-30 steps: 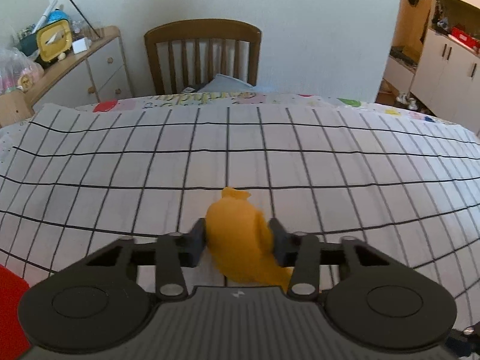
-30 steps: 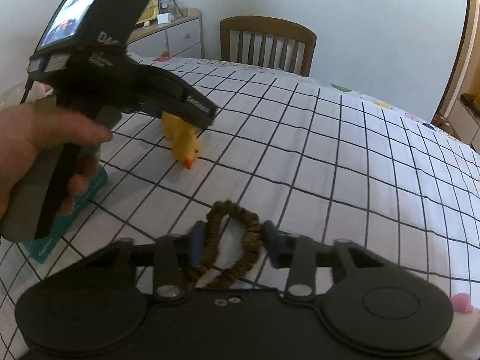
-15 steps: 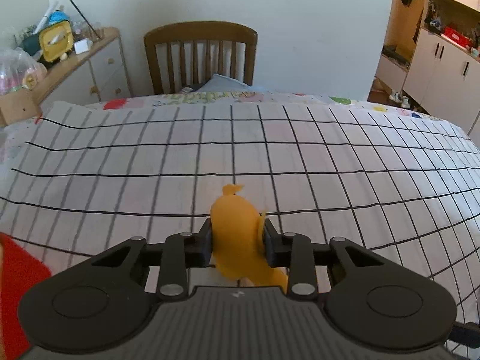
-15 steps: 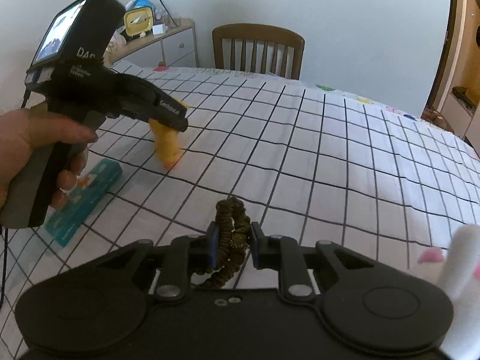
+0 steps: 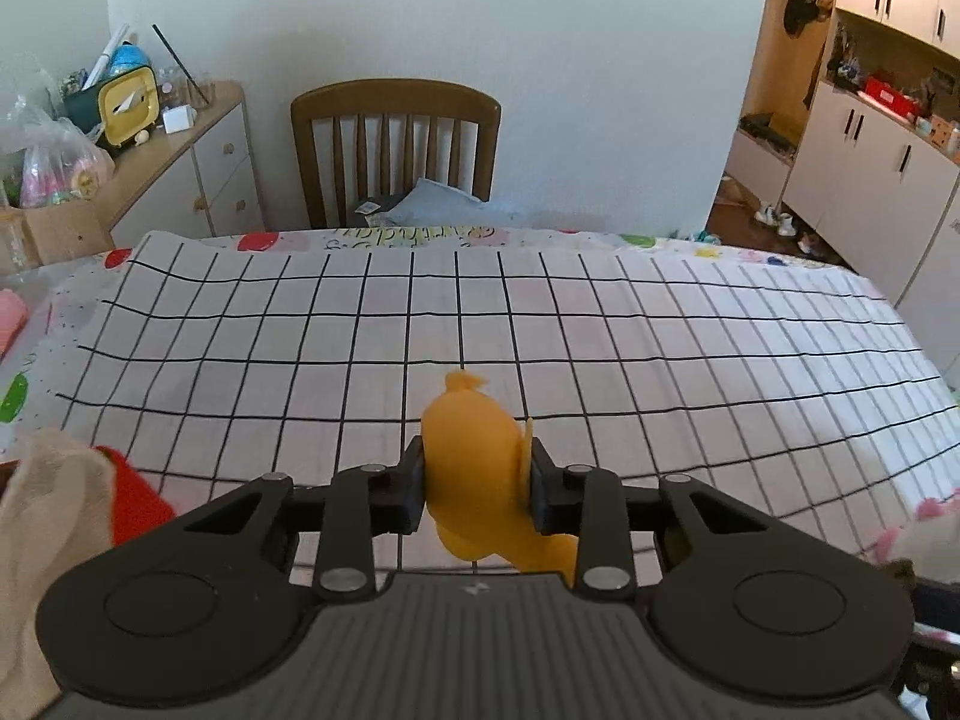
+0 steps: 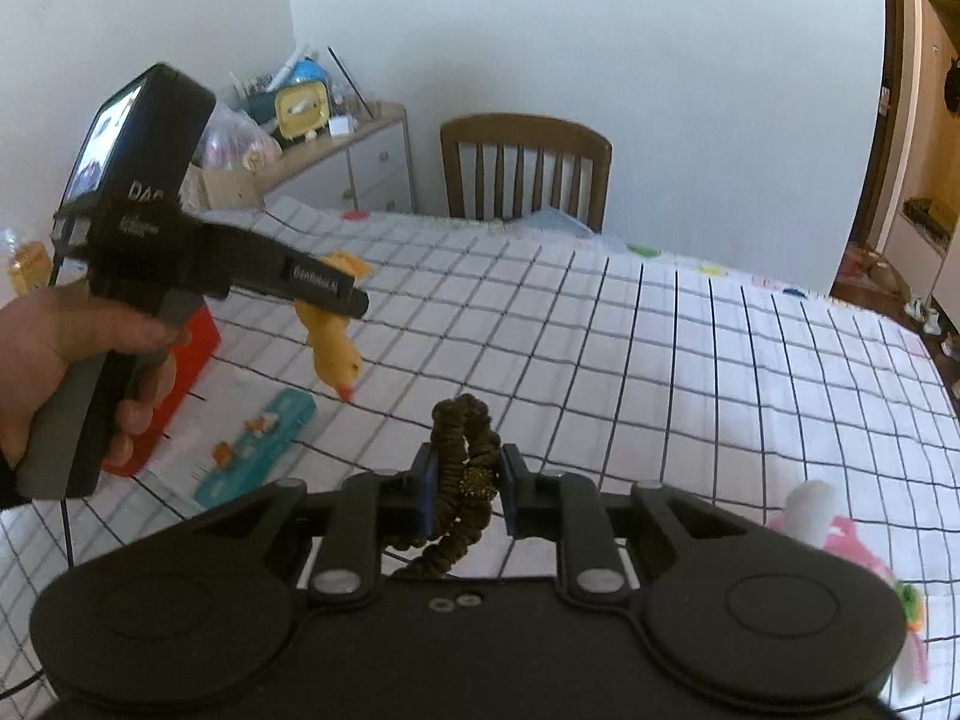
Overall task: Organize soft objects
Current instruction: 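Carry the yellow duck and bead bracelet over the red tin box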
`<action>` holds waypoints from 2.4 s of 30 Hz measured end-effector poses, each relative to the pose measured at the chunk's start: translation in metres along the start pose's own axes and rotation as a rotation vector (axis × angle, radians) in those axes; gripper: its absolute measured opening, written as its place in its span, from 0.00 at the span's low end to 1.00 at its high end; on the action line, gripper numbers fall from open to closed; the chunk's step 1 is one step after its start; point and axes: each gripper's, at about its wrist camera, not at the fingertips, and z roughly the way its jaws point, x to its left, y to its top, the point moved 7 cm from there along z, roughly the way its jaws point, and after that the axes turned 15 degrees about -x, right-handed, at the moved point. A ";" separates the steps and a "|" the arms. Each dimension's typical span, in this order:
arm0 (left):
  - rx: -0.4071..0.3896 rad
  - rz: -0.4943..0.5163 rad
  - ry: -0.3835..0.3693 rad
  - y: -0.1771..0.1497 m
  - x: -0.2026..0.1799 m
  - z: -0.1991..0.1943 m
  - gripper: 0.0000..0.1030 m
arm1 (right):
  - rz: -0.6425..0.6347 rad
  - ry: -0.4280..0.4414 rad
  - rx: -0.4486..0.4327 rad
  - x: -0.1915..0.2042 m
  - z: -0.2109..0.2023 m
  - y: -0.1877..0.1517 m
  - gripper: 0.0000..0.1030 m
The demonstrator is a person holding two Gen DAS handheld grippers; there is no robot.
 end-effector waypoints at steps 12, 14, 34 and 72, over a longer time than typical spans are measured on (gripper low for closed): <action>-0.038 0.015 0.010 0.011 0.020 -0.079 0.31 | 0.007 0.099 -0.056 0.031 -0.027 0.031 0.19; -0.042 0.018 0.022 0.009 0.027 -0.091 0.31 | 0.002 0.125 -0.061 0.038 -0.028 0.036 0.19; -0.068 0.101 0.161 -0.003 0.157 -0.159 0.31 | -0.043 0.266 -0.064 0.160 0.002 0.068 0.19; 0.102 0.091 0.087 -0.069 0.249 -0.084 0.32 | 0.015 0.274 0.142 0.268 0.108 0.041 0.19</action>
